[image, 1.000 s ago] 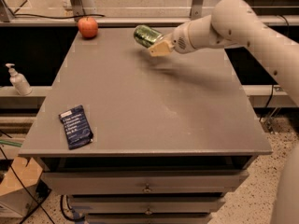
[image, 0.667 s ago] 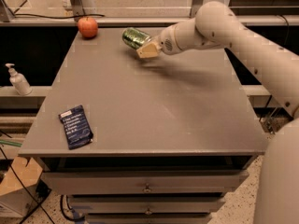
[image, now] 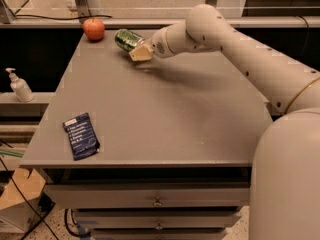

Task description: Move green can near apple

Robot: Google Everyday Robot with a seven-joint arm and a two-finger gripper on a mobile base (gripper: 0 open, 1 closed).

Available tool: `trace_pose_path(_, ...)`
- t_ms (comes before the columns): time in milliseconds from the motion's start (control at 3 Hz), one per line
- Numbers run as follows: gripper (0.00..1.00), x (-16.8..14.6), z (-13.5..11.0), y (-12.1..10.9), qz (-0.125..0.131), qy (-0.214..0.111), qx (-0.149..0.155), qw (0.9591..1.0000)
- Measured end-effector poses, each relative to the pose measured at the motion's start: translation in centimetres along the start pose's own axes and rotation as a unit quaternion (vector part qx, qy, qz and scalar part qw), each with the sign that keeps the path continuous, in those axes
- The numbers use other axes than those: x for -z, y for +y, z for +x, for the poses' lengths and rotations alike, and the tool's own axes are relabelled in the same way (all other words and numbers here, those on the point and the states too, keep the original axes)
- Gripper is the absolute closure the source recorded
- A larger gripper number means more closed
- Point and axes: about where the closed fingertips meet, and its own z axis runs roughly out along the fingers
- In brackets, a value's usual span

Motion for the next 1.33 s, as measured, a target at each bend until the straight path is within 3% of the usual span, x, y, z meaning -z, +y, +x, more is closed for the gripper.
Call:
trace_pose_path(333,1.0,-2.0,-1.1,0.3,-0.006,-0.003,0.001,1.0)
trace_pose_path(667,0.82,-4.0,-1.9,0.5,-0.012,-0.002,0.001,0.9999)
trace_pose_path(1333,0.35,-6.7,-2.7,1.0,-0.019,0.002,-0.004,0.9998)
